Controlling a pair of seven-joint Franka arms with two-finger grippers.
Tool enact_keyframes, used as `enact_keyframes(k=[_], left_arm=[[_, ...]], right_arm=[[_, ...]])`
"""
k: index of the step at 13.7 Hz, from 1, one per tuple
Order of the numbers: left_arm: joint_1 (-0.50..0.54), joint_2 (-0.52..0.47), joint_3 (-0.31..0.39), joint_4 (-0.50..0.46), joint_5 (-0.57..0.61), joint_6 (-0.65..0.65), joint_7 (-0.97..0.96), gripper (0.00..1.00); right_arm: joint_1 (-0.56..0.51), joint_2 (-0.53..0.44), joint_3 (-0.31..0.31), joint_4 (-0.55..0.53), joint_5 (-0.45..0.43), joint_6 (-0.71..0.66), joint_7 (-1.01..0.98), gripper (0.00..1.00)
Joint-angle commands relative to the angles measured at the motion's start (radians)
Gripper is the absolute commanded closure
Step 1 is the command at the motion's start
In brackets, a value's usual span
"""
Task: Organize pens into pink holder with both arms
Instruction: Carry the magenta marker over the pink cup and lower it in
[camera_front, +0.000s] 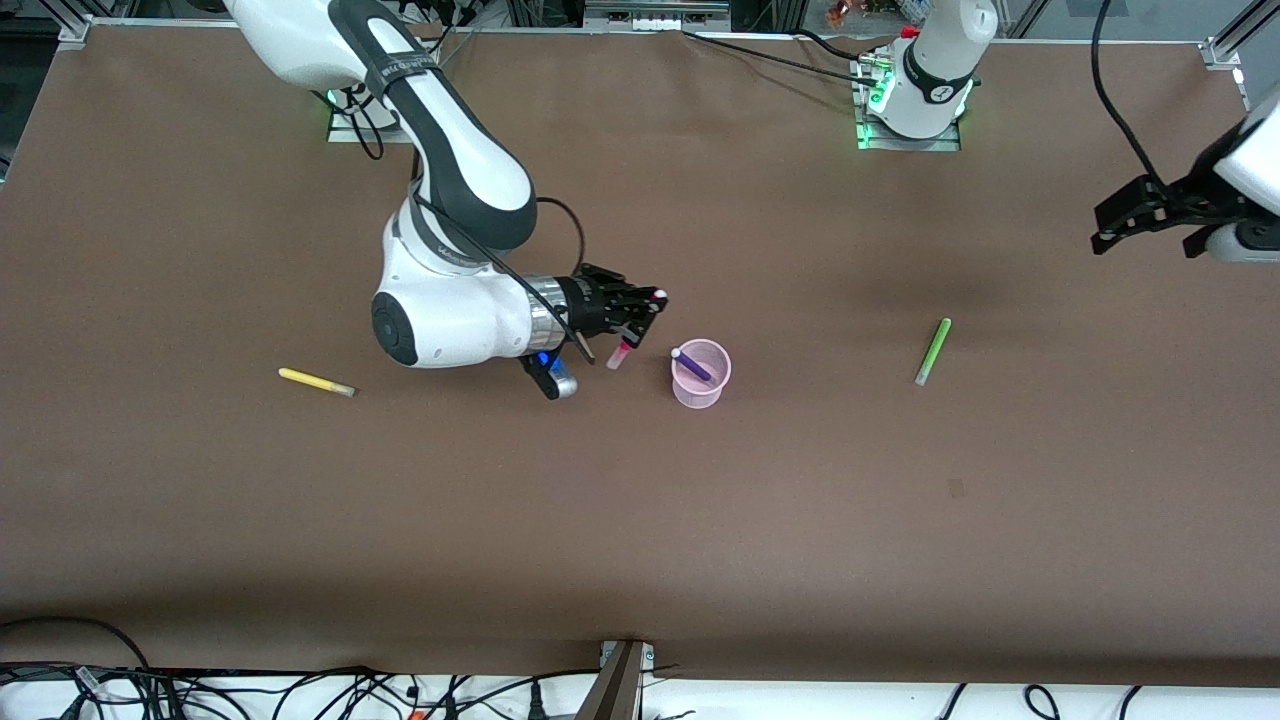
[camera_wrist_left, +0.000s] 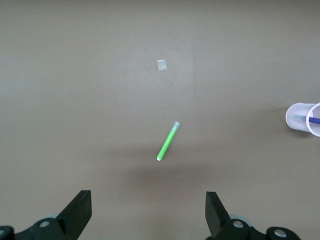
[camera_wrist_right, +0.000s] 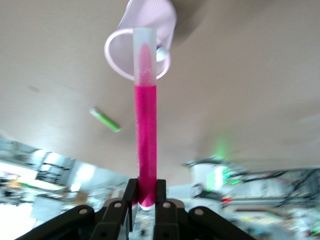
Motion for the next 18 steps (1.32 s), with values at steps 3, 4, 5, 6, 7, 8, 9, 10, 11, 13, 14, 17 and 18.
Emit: enact_keyframes(k=[3,4,5,6,7,8,9,10,11,13,14,17,18], left_arm=[[0.036,-0.018,0.006,-0.028,0.012,0.013,0.0,0.0],[0.036,-0.015,0.008,-0.025,0.012,0.008,-0.002,0.0],[0.038,-0.015,0.008,-0.024,0.012,-0.012,0.0,0.0],[0.044,-0.015,0.007,-0.022,0.011,-0.016,0.0,0.0],[0.044,-0.016,0.003,-0.022,0.011,-0.016,0.0,0.0],[0.048,-0.015,0.0,-0.022,0.011,-0.016,-0.002,0.0],[0.051,-0.016,-0.003,-0.022,0.011,-0.016,-0.002,0.0],[0.051,-0.016,-0.003,-0.022,0.011,-0.018,-0.002,0.0],[0.051,-0.015,-0.003,-0.022,0.011,-0.018,-0.002,0.0],[0.05,-0.015,-0.003,-0.021,0.011,-0.018,-0.002,0.0],[0.05,-0.015,-0.003,-0.021,0.012,-0.018,-0.003,0.0],[0.048,-0.013,-0.006,-0.019,0.011,-0.018,-0.013,0.0],[0.048,-0.013,-0.006,-0.019,0.011,-0.018,-0.014,0.0]], right_arm=[[0.11,0.075,-0.007,0.039,0.223,0.224,0.098,0.97],[0.13,0.089,-0.007,0.04,0.265,0.269,0.098,0.97],[0.142,0.101,-0.007,0.04,0.293,0.303,0.098,0.97],[0.147,0.108,-0.007,0.04,0.311,0.32,0.096,0.97],[0.152,0.117,-0.007,0.04,0.32,0.326,0.096,0.97],[0.152,0.124,-0.007,0.039,0.334,0.329,0.096,0.96],[0.153,0.132,-0.007,0.039,0.343,0.335,0.096,0.96],[0.156,0.138,-0.007,0.04,0.343,0.337,0.095,0.96],[0.156,0.144,-0.007,0.042,0.345,0.345,0.095,0.96],[0.156,0.158,-0.007,0.059,0.345,0.354,0.091,0.95],[0.156,0.175,-0.007,0.085,0.343,0.354,0.088,0.95],[0.156,0.233,-0.009,0.154,0.34,0.354,0.082,0.94],[0.158,0.235,-0.009,0.154,0.339,0.354,0.075,0.94]])
